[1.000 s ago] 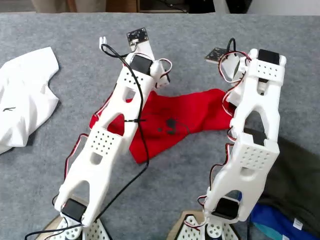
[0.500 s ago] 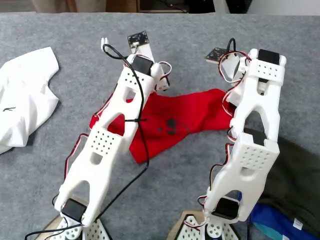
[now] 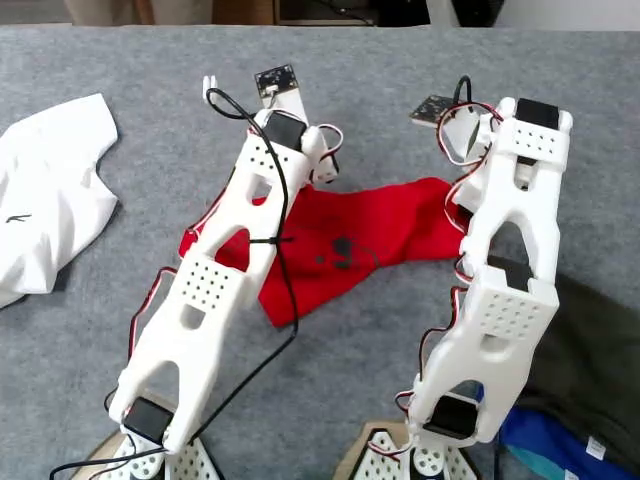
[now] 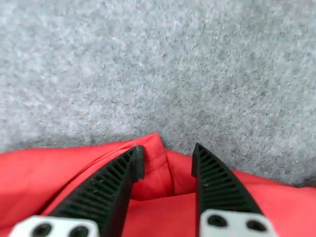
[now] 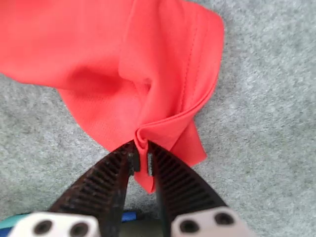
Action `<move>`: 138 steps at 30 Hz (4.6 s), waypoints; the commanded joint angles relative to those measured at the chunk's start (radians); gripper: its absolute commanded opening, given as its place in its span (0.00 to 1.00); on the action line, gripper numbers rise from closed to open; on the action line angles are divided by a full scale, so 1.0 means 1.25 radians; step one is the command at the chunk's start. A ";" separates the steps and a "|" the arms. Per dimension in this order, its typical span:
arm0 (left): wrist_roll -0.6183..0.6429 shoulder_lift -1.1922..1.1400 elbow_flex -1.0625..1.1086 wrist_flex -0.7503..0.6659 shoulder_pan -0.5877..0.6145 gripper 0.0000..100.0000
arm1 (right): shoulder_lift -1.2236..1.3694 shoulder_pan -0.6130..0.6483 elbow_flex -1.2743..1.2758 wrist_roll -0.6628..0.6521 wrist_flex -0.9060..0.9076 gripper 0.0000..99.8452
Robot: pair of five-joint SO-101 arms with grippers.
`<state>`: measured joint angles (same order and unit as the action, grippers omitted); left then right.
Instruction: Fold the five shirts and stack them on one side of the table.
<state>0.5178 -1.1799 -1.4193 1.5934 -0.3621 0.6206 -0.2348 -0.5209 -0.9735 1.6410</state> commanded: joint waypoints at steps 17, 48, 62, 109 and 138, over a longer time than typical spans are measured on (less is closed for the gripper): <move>0.001 -0.028 0.010 -0.027 0.026 0.17 | -0.004 -0.006 -0.047 -0.005 -0.002 0.00; 0.001 -0.029 0.010 -0.063 0.026 0.02 | -0.009 -0.006 -0.048 -0.005 -0.004 0.00; -0.011 0.196 -0.199 0.122 0.166 0.02 | -0.015 0.002 -0.639 0.304 0.115 0.00; -0.171 1.524 0.584 0.130 0.431 0.02 | -0.724 0.025 -0.749 0.543 -0.144 0.00; -0.169 0.859 0.954 -0.717 0.420 0.02 | -0.236 0.155 -0.239 0.539 -0.582 0.00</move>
<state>0.3092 -0.0184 -0.0046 0.6375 0.1596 0.2908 -0.0460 -0.8186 -0.3030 0.9720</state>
